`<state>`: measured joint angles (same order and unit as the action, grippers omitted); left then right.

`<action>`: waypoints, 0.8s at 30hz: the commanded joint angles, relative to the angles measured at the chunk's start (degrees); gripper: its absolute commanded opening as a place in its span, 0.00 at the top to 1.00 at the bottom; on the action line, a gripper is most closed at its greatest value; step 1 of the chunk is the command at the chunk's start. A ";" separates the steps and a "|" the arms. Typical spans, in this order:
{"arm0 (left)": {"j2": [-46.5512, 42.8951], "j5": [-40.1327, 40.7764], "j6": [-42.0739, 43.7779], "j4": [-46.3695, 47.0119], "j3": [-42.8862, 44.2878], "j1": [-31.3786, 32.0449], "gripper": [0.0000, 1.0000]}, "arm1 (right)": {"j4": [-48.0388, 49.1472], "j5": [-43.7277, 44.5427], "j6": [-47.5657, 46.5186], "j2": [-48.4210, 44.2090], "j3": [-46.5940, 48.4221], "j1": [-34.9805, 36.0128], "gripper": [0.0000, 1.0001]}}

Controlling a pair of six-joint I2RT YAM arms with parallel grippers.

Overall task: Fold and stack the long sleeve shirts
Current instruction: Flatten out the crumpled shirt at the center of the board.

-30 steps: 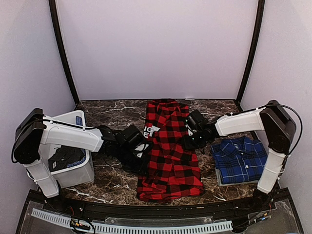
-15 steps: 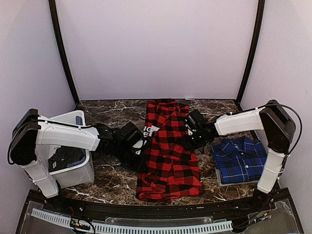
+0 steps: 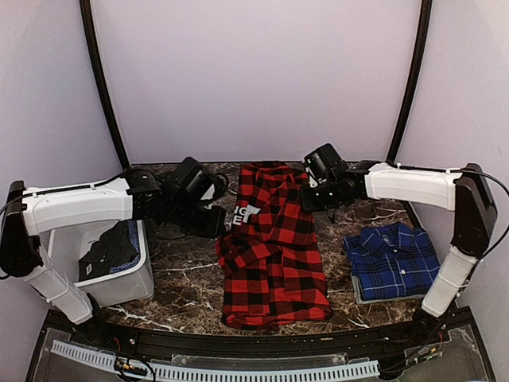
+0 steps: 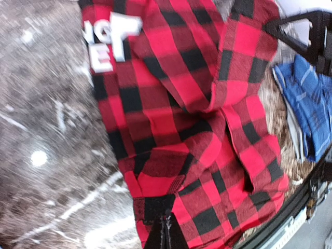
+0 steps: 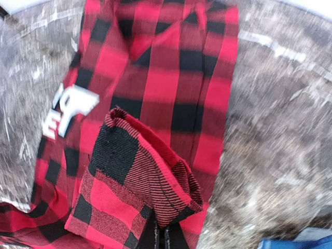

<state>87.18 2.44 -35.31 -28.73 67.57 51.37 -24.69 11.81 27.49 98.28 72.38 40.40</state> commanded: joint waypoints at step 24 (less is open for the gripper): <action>13.70 17.66 20.62 -13.55 57.17 -40.44 1.00 | -7.05 10.64 -14.64 0.49 33.26 -35.61 1.00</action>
<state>99.33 20.23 -16.14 -39.94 120.44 13.15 -31.48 22.11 14.06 98.13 100.57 7.09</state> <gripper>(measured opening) 0.003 0.009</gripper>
